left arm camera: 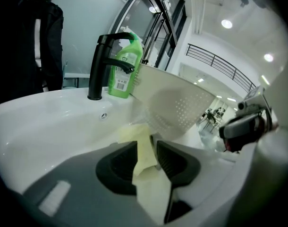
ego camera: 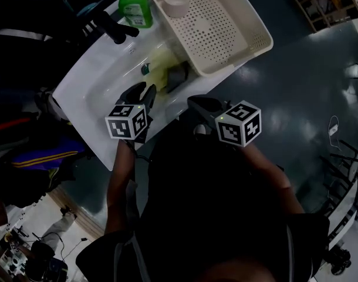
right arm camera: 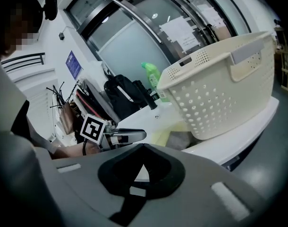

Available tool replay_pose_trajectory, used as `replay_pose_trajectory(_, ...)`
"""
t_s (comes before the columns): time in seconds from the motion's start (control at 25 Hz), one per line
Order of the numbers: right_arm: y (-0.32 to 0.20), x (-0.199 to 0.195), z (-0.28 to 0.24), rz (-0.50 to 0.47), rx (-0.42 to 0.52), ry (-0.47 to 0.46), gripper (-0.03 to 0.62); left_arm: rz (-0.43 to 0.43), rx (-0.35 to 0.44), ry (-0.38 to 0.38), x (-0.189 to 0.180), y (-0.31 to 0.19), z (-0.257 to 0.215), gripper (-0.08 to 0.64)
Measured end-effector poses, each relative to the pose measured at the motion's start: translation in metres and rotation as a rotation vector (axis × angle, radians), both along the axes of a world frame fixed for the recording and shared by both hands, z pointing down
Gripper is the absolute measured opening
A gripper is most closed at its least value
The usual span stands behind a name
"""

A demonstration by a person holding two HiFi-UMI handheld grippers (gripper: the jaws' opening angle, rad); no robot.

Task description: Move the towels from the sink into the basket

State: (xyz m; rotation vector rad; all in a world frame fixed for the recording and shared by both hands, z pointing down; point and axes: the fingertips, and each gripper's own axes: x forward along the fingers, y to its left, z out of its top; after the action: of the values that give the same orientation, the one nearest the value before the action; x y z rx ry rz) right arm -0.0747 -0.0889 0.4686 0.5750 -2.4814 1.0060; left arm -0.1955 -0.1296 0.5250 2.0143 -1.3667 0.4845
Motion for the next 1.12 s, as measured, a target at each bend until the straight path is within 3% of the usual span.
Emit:
replay_pose_trajectory(0.76,-0.002,-0.052,0.017,0.025,-0.080,0.040,0.000,0.048,-0.105,0.104,-0.021,-0.027,0.054,0.241)
replay_pose_trajectory(0.96,-0.001,-0.064,0.020,0.037,-0.088,0.045,-0.001,0.088,-0.145,0.146,-0.015,-0.030,0.066,0.225)
replay_pose_trajectory(1.12,-0.002,-0.070,0.023,0.052,-0.096,0.052,0.000,0.118,-0.140,0.168,-0.011,-0.032,0.069,0.125)
